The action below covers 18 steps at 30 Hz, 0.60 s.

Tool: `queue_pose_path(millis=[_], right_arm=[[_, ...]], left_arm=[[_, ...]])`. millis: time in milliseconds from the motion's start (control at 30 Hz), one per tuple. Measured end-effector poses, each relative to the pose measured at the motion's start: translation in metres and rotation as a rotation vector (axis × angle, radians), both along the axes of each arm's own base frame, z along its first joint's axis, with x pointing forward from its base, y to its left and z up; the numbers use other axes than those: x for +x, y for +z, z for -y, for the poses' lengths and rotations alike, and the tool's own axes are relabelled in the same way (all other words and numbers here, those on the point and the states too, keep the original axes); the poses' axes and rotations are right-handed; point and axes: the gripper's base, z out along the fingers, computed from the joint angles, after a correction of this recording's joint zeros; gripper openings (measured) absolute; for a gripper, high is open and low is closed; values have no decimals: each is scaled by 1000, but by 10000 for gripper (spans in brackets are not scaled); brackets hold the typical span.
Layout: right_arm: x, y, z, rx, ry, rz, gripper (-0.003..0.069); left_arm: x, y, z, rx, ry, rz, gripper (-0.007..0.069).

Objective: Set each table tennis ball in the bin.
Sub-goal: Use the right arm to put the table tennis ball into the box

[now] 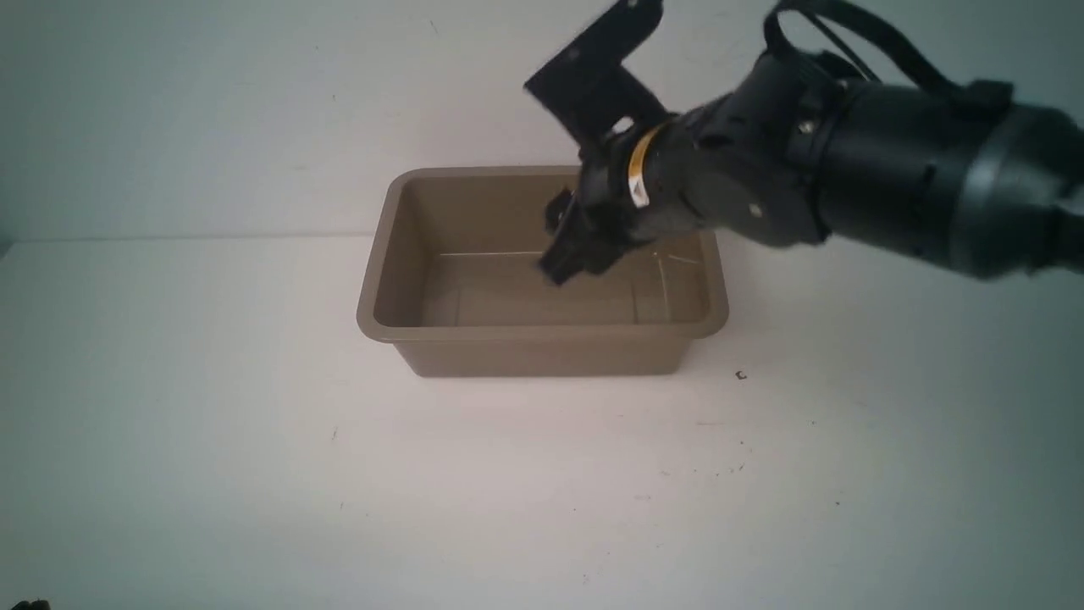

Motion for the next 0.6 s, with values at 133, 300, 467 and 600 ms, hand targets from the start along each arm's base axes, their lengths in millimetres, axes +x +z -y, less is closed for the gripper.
queue_pose_path(millis=[133, 300, 467, 600], right_arm=[[50, -43, 8, -28, -83, -54, 360], [74, -81, 4, -55, -105, -99, 360], [86, -108, -3, -75, -104, -123, 379], [88, -114, -4, -77, -108, -133, 470]], left_arm=[[0, 0, 0, 0, 0, 0, -4], [0, 0, 0, 0, 0, 0, -4], [0, 0, 0, 0, 0, 0, -4], [0, 0, 0, 0, 0, 0, -4]])
